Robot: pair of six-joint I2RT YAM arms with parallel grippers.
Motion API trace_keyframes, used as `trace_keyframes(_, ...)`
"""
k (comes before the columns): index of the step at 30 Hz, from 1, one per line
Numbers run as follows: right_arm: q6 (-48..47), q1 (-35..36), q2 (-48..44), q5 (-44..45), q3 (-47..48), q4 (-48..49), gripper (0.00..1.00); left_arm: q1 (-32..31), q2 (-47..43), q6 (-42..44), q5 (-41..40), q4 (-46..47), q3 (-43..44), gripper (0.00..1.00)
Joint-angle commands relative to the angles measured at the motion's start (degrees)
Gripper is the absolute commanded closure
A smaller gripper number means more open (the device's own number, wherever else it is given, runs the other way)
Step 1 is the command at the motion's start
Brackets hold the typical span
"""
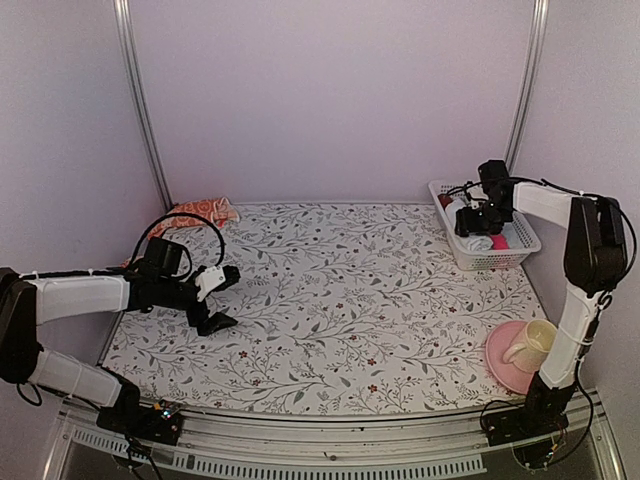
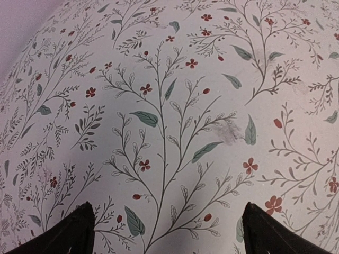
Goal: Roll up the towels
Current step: Adjust the towel in the storage box.
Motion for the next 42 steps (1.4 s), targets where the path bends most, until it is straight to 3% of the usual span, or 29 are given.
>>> trace_keyframes(1,-2.6,1.0,-3.3,0.2,1.0,-5.0,0.28,0.6,0.1,-0.1,0.3,0.8,-0.4,0.03)
trace_keyframes(9,-3.3,1.5,-8.7,-2.0,-0.4,-0.8,0.27,0.6,0.4,-0.2,0.2,0.8,-0.2,0.03)
trace_keyframes(14,-1.7,2.0,-10.3,-5.2,-3.6,8.9,0.32,0.6,0.2,-0.2,0.0,0.8,-0.3,0.03)
trace_keyframes(23,5.8,2.4,-10.4,-8.4,-13.6,31.3,0.31,0.6,0.2,-0.1,-0.2,1.0,-0.5,0.03)
trace_keyframes(31,10.4,2.4,-7.8,-13.7,-19.4,44.9,0.3,0.6,0.0,0.0,-0.3,1.2,-0.6,0.03)
trace_keyframes(36,12.2,2.4,-5.0,-15.3,-18.8,46.8,0.3,0.6,0.0,0.0,-0.5,1.3,-0.7,0.03)
trace_keyframes(42,14.1,2.3,-3.5,-11.4,-20.1,46.9,0.29,0.7,0.1,0.0,-0.5,1.4,-0.8,0.03)
